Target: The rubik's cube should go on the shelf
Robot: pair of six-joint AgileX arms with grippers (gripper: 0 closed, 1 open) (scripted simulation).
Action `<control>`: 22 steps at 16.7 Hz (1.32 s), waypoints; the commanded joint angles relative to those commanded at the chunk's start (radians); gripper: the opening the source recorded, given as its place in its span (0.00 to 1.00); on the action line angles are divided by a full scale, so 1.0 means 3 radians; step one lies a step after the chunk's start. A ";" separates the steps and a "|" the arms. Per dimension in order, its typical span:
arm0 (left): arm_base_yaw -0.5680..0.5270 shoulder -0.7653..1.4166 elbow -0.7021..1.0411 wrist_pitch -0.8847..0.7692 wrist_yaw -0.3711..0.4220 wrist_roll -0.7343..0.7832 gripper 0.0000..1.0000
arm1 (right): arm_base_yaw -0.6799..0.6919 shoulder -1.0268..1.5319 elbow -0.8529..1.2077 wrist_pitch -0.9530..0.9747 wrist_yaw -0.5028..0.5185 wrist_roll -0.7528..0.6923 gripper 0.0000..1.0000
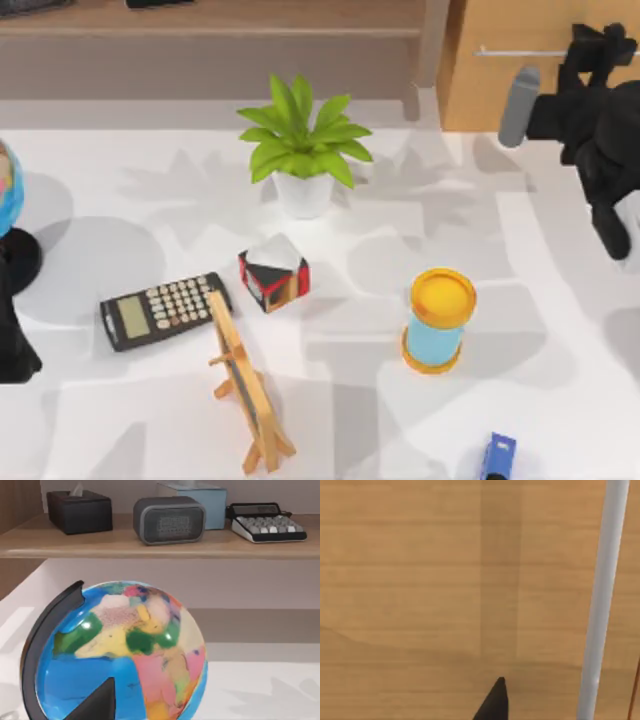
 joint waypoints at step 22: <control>0.0000 0.0000 0.0000 0.0000 0.0000 0.0000 1.00 | 0.0098 -0.0294 -0.0785 0.0388 0.0077 0.0018 0.00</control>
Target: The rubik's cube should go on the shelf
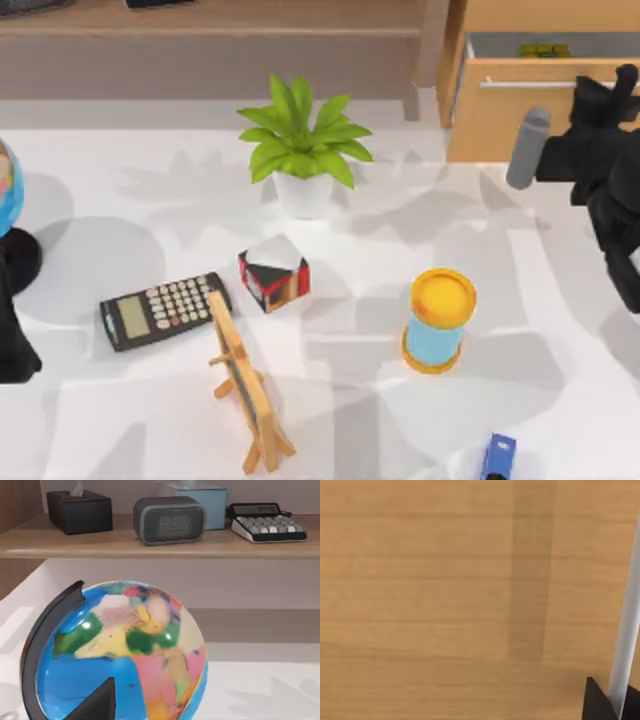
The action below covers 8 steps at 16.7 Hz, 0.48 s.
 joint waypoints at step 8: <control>0.0000 0.0000 0.0000 0.0000 0.0000 0.0000 1.00 | 0.0031 -0.0144 -0.0218 0.0183 0.0054 -0.0002 0.00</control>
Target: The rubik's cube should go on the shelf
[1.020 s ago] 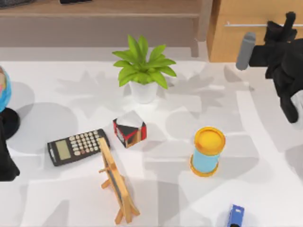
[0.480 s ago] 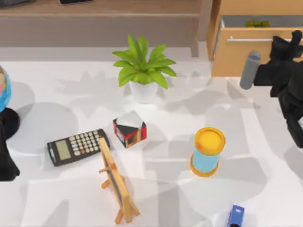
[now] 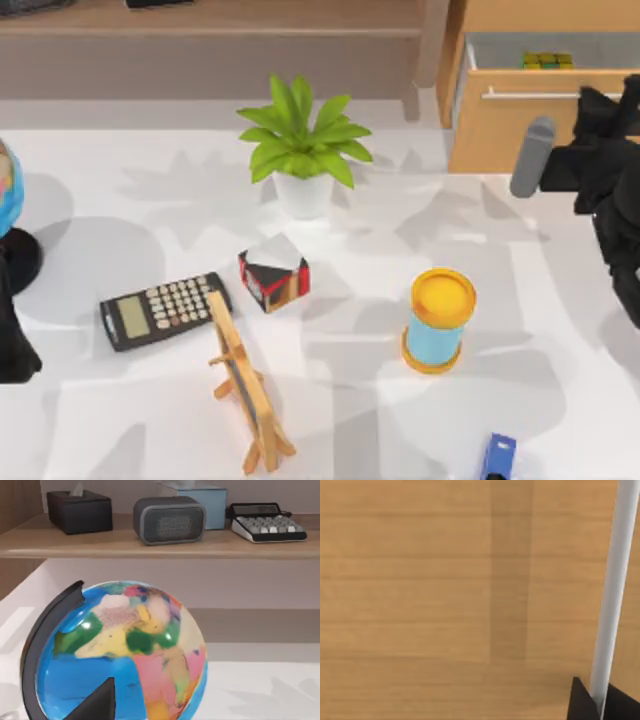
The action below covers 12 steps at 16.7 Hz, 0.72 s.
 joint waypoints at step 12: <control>0.0000 0.0000 0.0000 0.0000 0.0000 0.0000 1.00 | 0.0140 -0.0287 -0.0806 0.0476 0.0134 0.0003 0.00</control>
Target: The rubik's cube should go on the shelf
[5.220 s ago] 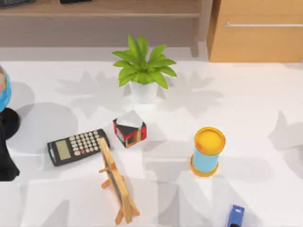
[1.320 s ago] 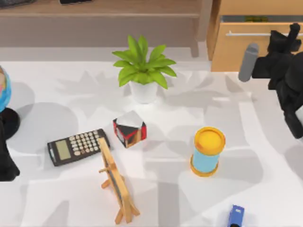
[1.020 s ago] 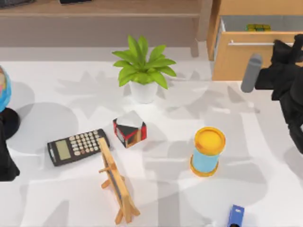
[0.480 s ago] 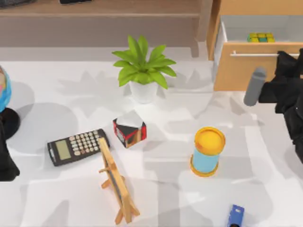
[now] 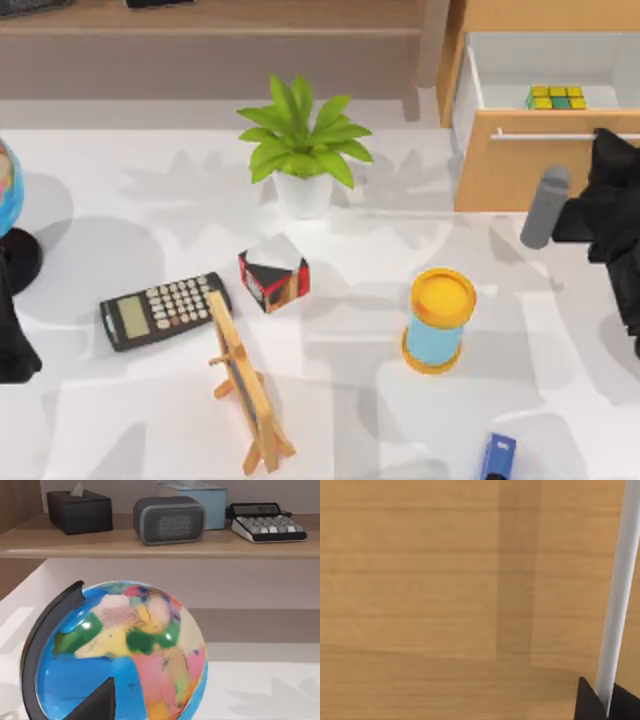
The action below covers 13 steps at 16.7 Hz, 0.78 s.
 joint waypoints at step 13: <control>0.0000 0.0000 0.0000 0.0000 0.0000 0.0000 1.00 | 0.0248 -0.0226 -0.0823 0.0592 0.0245 0.0005 0.00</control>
